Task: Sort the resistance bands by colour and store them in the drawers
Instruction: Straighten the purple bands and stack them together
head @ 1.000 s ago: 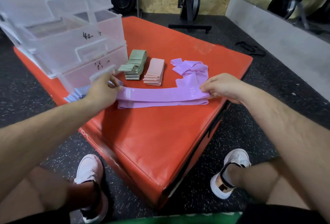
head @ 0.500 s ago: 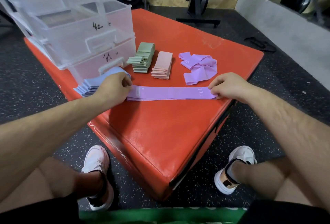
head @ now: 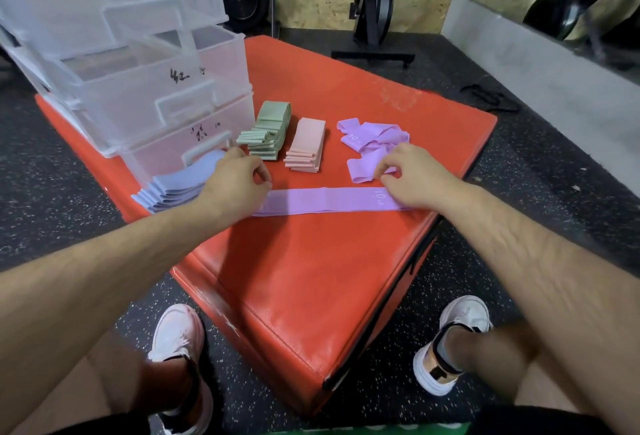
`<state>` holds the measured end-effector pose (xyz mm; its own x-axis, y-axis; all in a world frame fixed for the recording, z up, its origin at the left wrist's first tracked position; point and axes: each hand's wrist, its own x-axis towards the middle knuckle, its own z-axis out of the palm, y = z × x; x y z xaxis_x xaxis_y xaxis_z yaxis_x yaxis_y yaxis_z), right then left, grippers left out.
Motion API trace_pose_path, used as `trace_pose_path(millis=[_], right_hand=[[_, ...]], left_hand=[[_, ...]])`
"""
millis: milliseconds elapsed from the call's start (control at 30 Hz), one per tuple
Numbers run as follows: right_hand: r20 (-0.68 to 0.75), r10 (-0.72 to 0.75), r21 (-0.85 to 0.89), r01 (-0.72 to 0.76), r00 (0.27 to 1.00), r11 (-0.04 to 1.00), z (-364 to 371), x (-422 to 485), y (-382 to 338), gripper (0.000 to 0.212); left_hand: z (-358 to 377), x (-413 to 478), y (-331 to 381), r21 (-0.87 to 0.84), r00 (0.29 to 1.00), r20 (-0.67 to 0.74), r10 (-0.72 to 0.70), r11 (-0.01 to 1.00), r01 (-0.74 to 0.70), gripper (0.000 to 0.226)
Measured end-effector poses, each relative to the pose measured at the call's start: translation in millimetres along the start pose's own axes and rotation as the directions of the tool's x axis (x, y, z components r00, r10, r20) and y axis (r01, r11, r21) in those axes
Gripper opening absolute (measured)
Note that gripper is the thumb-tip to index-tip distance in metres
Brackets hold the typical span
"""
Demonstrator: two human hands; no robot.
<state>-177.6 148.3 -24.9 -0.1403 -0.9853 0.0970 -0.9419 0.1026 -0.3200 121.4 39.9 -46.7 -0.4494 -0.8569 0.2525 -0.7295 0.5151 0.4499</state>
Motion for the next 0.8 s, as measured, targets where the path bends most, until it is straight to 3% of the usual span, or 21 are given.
trace_pose_path(millis=[67,200,433,533,667,800], right_hand=[[0.081,-0.051,-0.050,0.055,0.995,0.997,2.5,8.7,-9.3,0.033],[0.229,-0.012,-0.183,0.055,0.973,0.982,6.5,25.0,-12.3,0.041],[0.121,0.051,0.037,-0.056,0.991,0.998,6.5,40.2,-5.7,0.024],[0.140,0.021,0.009,-0.023,0.990,1.000,12.5,39.9,-2.1,0.029],[0.061,0.017,0.023,-0.018,0.998,1.000,20.1,40.5,-2.9,0.013],[0.022,0.071,0.006,-0.071,0.997,0.997,23.9,46.9,-6.1,0.017]], left_hand=[[6.6,11.0,20.3,-0.031,0.999,-0.001,0.047,0.998,-0.047,0.011],[23.4,30.6,55.5,-0.093,0.990,0.063,0.124,0.989,-0.118,0.008],[36.4,58.3,83.9,-0.157,0.985,0.121,0.126,0.982,-0.107,0.009],[36.4,63.0,87.4,-0.181,0.986,0.135,0.098,0.981,-0.072,0.006],[37.4,62.1,88.6,-0.191,0.982,0.172,0.071,0.981,-0.038,0.009],[32.8,59.5,88.0,-0.197,0.981,0.182,0.069,0.980,-0.032,0.009]])
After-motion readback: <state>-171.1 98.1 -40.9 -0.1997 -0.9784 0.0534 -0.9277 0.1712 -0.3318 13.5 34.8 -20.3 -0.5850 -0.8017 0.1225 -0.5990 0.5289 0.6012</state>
